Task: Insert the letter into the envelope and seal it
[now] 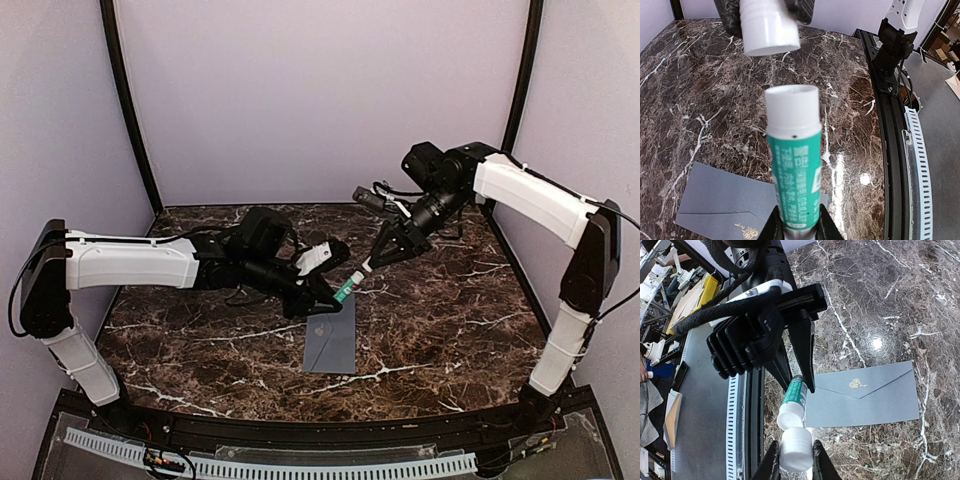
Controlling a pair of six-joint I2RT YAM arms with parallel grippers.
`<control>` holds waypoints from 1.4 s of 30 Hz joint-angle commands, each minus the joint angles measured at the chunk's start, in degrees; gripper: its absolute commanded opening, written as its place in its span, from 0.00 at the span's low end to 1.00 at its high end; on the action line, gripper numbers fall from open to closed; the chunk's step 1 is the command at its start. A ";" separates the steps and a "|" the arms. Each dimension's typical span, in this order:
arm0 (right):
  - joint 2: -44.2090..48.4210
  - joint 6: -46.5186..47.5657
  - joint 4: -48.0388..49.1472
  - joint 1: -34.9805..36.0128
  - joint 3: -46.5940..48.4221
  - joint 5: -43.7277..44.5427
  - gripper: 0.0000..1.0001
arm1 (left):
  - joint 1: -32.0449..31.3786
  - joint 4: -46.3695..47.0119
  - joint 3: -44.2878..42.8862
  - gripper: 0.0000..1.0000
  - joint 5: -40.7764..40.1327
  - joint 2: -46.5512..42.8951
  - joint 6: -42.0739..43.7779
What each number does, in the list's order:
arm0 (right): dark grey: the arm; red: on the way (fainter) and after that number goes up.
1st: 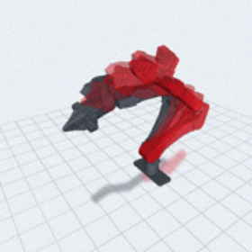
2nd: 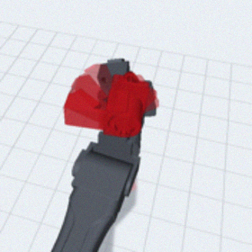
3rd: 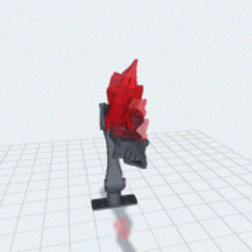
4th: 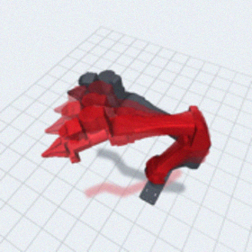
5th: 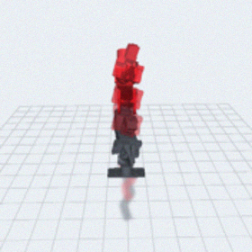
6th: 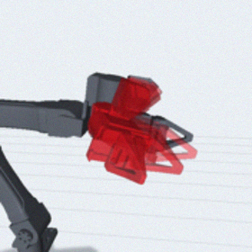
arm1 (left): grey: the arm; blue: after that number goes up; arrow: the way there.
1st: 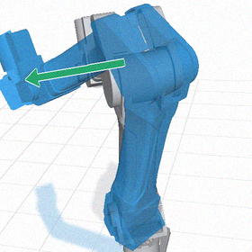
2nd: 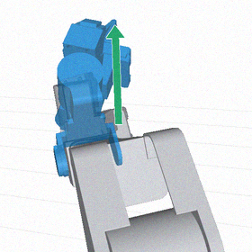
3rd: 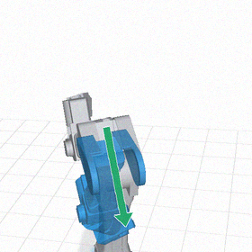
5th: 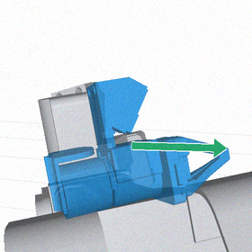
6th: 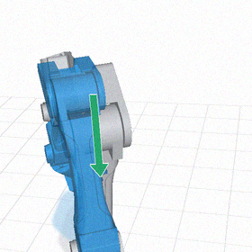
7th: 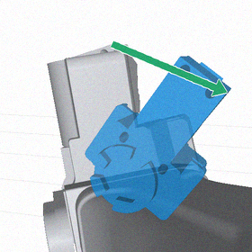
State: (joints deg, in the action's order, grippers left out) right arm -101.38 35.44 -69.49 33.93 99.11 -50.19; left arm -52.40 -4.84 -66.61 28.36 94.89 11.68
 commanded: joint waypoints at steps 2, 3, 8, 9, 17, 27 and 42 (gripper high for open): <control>-0.95 -0.19 -0.59 0.95 1.83 -1.05 0.17 | -0.39 -0.94 -1.33 0.10 0.28 -1.85 0.69; -1.12 -0.27 -0.56 1.04 1.78 -1.11 0.17 | -0.41 -0.95 -1.33 0.10 0.24 -1.88 0.64; -1.69 -0.41 -0.36 1.28 1.94 -1.35 0.17 | -0.42 -0.87 -1.33 0.10 0.36 -2.07 0.61; -1.82 -0.33 -0.45 1.29 2.10 -1.31 0.17 | -0.42 -0.87 -1.33 0.10 0.42 -2.12 0.62; -3.32 -0.19 -1.20 1.61 3.00 -2.12 0.17 | -0.41 -0.67 -1.24 0.10 0.37 -2.45 0.51; -4.38 2.13 -4.50 2.78 2.84 -4.41 0.18 | -0.39 -0.53 -1.24 0.10 0.20 -2.64 0.40; -1.57 -2.03 1.94 5.01 0.92 2.44 0.18 | -0.42 2.78 -0.86 0.10 3.07 -3.53 -4.22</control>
State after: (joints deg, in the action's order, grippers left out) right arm -105.10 34.96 -70.81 37.06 100.53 -51.16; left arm -52.66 -6.59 -66.61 28.91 94.83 9.96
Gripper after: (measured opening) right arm 0.180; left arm 0.180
